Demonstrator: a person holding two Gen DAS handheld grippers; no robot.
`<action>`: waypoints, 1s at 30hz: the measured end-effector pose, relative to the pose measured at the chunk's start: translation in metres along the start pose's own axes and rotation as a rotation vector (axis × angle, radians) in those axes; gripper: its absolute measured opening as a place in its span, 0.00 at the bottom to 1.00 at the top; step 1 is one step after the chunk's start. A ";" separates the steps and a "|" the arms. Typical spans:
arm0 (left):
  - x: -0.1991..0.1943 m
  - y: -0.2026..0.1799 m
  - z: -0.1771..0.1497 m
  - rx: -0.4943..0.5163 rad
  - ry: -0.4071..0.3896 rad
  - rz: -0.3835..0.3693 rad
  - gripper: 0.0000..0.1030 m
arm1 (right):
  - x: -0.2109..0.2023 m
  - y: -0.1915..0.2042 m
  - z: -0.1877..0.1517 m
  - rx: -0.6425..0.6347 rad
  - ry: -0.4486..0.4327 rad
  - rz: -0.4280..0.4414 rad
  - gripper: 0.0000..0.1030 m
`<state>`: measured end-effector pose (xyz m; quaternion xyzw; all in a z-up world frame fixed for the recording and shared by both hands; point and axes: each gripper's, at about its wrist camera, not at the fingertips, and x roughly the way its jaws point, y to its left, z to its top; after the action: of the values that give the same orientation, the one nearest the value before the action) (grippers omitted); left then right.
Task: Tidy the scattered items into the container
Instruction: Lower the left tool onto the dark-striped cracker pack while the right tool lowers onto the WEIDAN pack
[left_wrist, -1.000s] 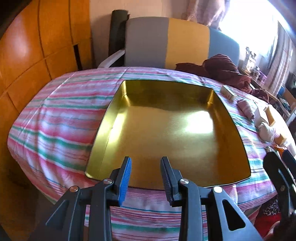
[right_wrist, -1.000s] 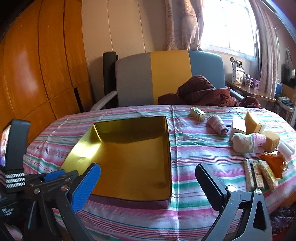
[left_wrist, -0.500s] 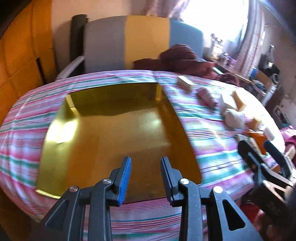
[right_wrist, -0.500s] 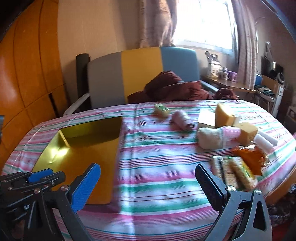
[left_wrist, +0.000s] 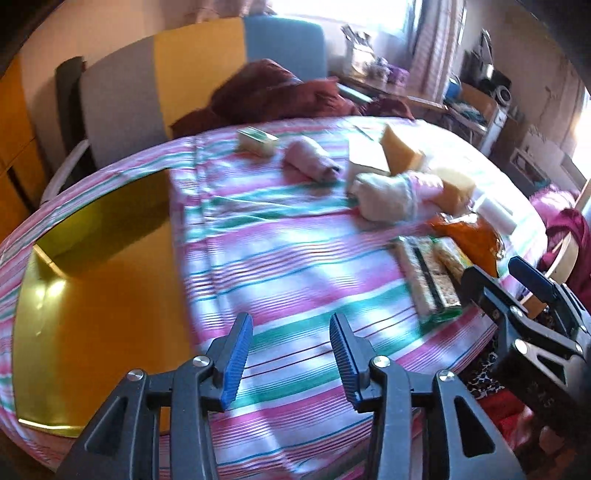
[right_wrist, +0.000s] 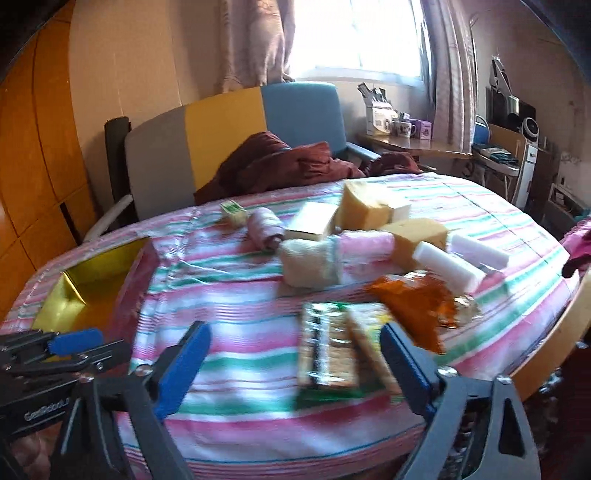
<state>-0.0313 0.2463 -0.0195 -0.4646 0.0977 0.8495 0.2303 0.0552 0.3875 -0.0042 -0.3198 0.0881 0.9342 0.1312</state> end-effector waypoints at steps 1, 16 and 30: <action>0.005 -0.008 0.002 0.014 0.008 -0.013 0.43 | 0.000 -0.007 -0.002 -0.004 0.008 -0.005 0.77; 0.061 -0.082 0.023 0.096 0.046 -0.090 0.43 | 0.052 -0.094 -0.032 0.096 0.157 0.017 0.64; 0.074 -0.101 0.035 0.087 0.050 -0.088 0.43 | 0.045 -0.106 -0.038 0.117 0.101 -0.060 0.52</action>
<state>-0.0427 0.3699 -0.0568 -0.4792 0.1198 0.8215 0.2849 0.0744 0.4869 -0.0708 -0.3610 0.1394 0.9057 0.1729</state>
